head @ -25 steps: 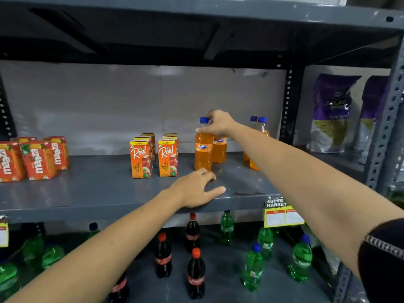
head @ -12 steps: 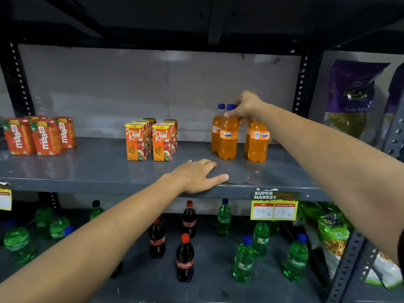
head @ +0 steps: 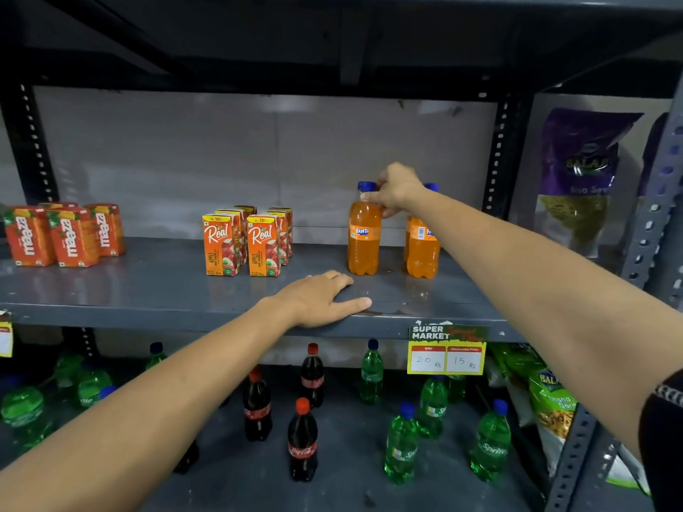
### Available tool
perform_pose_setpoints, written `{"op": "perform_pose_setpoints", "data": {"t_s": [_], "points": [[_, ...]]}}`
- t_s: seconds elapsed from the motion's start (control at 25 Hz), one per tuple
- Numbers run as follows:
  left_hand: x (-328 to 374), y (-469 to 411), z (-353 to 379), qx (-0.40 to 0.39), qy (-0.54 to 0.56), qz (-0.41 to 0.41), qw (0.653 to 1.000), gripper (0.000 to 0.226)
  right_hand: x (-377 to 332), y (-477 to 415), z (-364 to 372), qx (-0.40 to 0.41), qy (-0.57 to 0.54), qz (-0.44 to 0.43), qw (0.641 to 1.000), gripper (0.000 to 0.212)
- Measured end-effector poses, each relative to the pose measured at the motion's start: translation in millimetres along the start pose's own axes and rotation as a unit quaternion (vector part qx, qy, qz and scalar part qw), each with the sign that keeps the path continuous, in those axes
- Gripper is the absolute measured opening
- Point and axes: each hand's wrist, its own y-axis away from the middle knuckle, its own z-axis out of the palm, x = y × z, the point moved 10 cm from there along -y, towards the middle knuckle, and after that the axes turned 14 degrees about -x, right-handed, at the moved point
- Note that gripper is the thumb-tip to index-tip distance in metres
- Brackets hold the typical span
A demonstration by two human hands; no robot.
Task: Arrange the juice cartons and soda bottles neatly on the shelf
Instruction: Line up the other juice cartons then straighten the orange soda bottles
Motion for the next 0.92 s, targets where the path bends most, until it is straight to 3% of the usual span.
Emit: {"op": "perform_pose_setpoints", "data": {"t_s": [0.16,0.24,0.32,0.44,0.56,0.64,0.72,0.8,0.92], "points": [[-9,-4,-5,0.025,0.062,0.002,0.998,0.075,1,6,0,0.007,0.017,-0.009,1.000,0.042],[-18,-7,-16,0.078,0.132,-0.009,0.988,0.065,8,17,-16,0.062,0.016,-0.037,0.997,0.047],[-29,-13,-30,0.141,0.201,-0.037,0.969,0.061,19,37,-40,0.145,-0.004,-0.089,0.985,0.044],[-42,-24,-42,0.216,0.313,-0.067,0.922,0.074,53,69,-68,0.250,-0.046,-0.132,0.958,0.036],[-38,-38,-48,0.256,0.389,-0.037,0.884,0.081,99,87,-66,0.310,-0.149,-0.124,0.931,0.041],[-30,-46,-52,0.261,0.404,-0.010,0.876,0.079,128,83,-43,0.282,-0.196,-0.069,0.937,0.056],[-26,-53,-55,0.267,0.390,-0.006,0.881,0.074,150,67,-7,0.168,-0.269,-0.011,0.948,0.068],[-26,-57,-57,0.271,0.375,-0.008,0.886,0.071,152,55,18,0.065,-0.306,-0.011,0.950,0.061],[-30,-60,-59,0.268,0.378,-0.005,0.886,0.070,146,50,16,0.062,-0.270,-0.041,0.960,0.053]]}}
